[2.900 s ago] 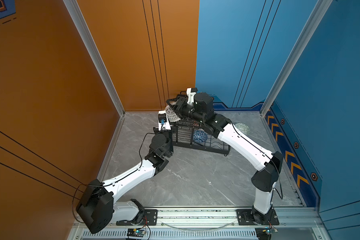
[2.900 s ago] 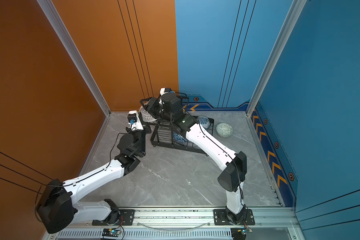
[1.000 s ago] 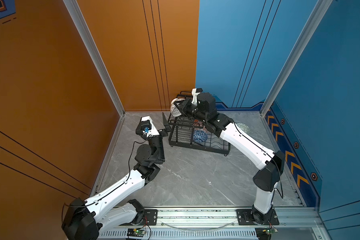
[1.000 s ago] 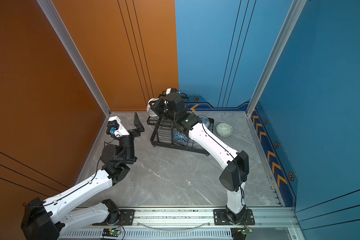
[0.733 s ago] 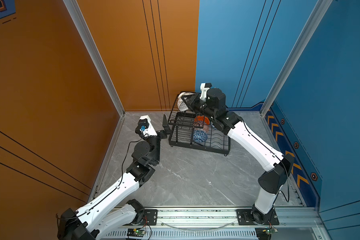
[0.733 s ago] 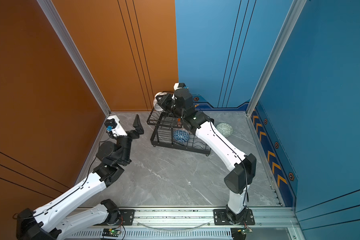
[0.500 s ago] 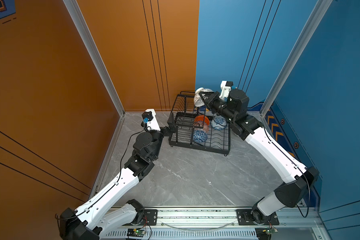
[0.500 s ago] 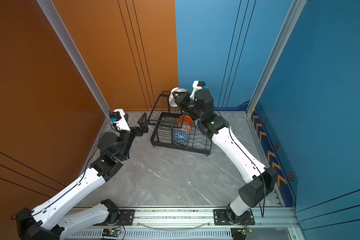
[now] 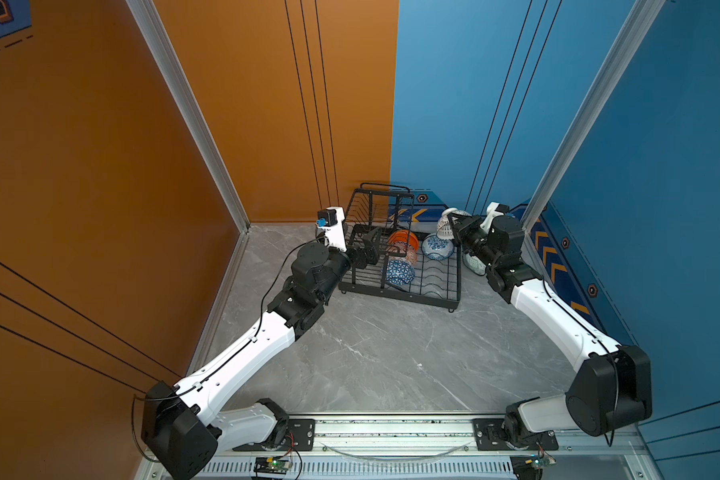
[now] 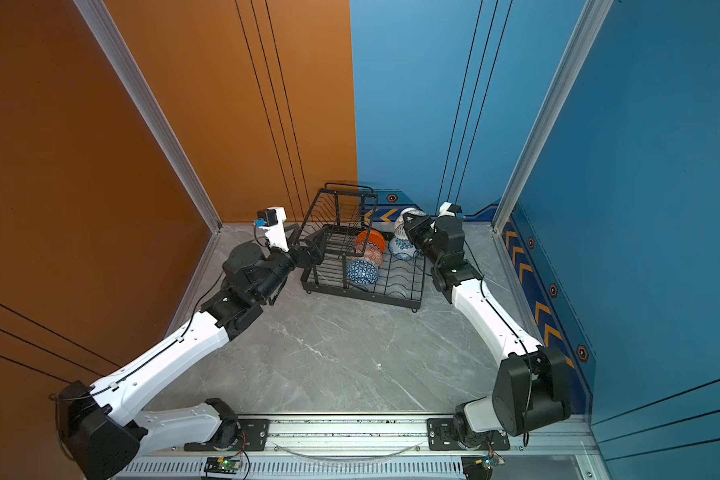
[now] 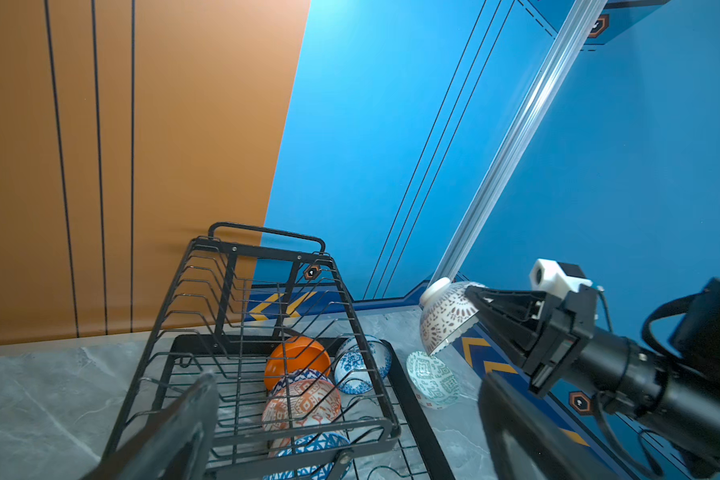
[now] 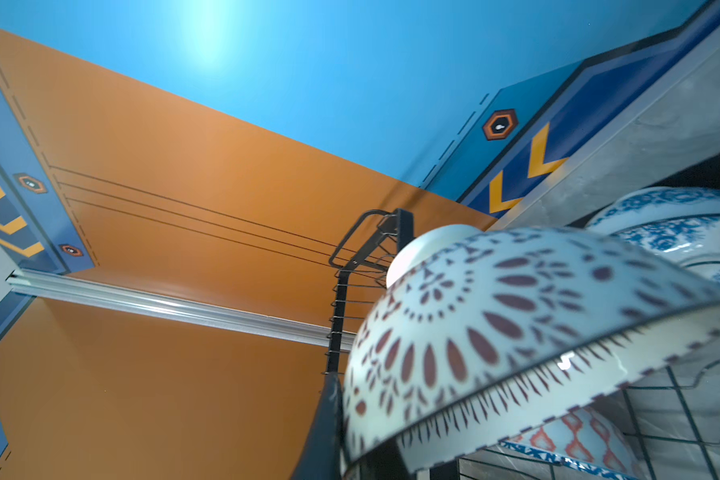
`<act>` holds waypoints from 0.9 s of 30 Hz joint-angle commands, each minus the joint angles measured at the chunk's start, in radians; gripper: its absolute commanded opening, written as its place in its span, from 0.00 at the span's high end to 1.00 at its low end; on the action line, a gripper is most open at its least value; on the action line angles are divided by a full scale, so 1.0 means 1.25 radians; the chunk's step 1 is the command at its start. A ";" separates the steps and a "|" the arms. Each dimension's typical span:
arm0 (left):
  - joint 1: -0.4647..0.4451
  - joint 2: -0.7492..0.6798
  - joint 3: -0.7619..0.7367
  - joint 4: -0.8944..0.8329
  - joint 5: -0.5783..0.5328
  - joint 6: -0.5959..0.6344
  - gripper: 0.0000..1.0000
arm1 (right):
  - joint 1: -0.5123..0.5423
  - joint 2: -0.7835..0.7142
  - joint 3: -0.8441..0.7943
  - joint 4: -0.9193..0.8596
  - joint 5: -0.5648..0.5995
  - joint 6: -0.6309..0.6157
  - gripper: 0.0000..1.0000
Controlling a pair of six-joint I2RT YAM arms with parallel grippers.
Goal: Load the bowls into the dish rack
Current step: 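Carry the maroon-patterned bowl with the right gripper to the rack's far slots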
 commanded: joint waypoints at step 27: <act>-0.026 0.129 0.115 -0.003 0.136 -0.039 0.02 | -0.015 0.290 -0.182 0.559 0.042 0.113 1.00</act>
